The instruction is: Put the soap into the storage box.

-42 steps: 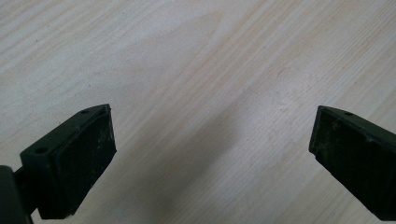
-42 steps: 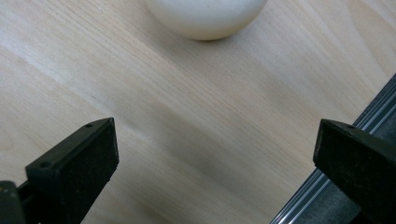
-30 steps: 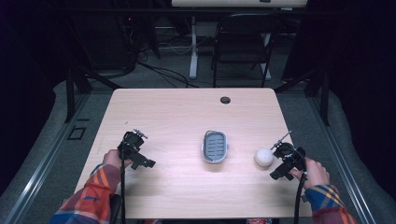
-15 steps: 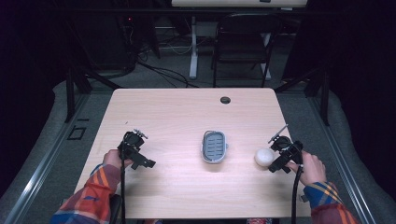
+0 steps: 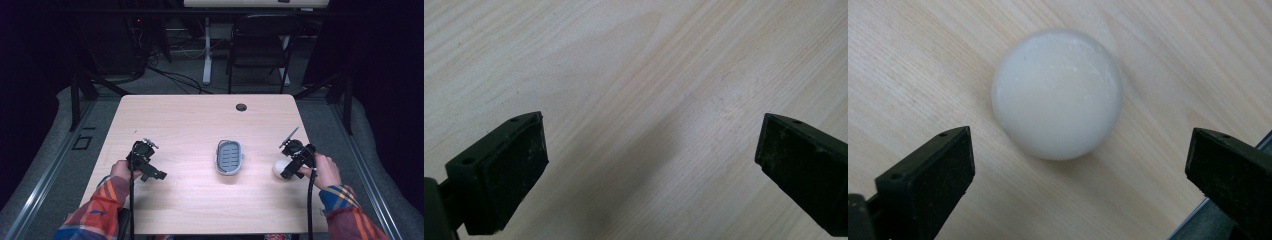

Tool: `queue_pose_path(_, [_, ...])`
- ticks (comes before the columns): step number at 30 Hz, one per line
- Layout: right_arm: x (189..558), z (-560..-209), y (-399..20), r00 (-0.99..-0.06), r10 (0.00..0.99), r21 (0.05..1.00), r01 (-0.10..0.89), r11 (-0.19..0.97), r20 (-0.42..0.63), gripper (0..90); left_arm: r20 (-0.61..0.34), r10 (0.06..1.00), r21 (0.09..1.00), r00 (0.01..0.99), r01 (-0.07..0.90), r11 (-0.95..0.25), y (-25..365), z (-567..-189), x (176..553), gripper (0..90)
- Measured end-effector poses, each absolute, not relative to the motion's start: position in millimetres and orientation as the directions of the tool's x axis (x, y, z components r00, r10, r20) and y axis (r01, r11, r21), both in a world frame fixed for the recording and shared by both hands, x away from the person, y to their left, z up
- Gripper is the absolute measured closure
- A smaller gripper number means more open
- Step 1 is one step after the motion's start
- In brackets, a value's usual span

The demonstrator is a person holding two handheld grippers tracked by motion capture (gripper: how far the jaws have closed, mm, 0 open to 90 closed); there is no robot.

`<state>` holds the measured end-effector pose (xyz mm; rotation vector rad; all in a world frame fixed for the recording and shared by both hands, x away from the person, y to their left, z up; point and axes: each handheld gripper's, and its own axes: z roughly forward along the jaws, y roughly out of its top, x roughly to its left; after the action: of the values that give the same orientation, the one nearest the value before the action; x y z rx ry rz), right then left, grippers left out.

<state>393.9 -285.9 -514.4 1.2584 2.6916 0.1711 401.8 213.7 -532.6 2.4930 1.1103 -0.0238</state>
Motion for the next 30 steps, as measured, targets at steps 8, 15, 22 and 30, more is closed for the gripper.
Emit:
queue_pose_path(8, [404,-519,-274,-0.659,0.744,0.128,0.733,0.668,-0.108,0.0,-0.18,0.709,0.36,0.682,0.717,-0.597,214,-533,402,0.2])
queue_pose_path(15, [410,-533,-268,-0.61,0.789,0.179,0.77,0.613,-0.078,0.0,-0.18,0.708,0.361,0.682,0.716,-0.598,214,-533,402,0.2])
queue_pose_path(22, [418,-530,-265,-0.649,0.754,0.066,0.752,0.656,-0.096,0.0,-0.176,0.709,0.361,0.683,0.715,-0.599,214,-532,402,0.2])
queue_pose_path(30, [420,-536,-260,-0.653,0.753,0.05,0.752,0.657,-0.076,13.9,-0.177,0.71,0.361,0.682,0.716,-0.598,214,-532,402,0.2])
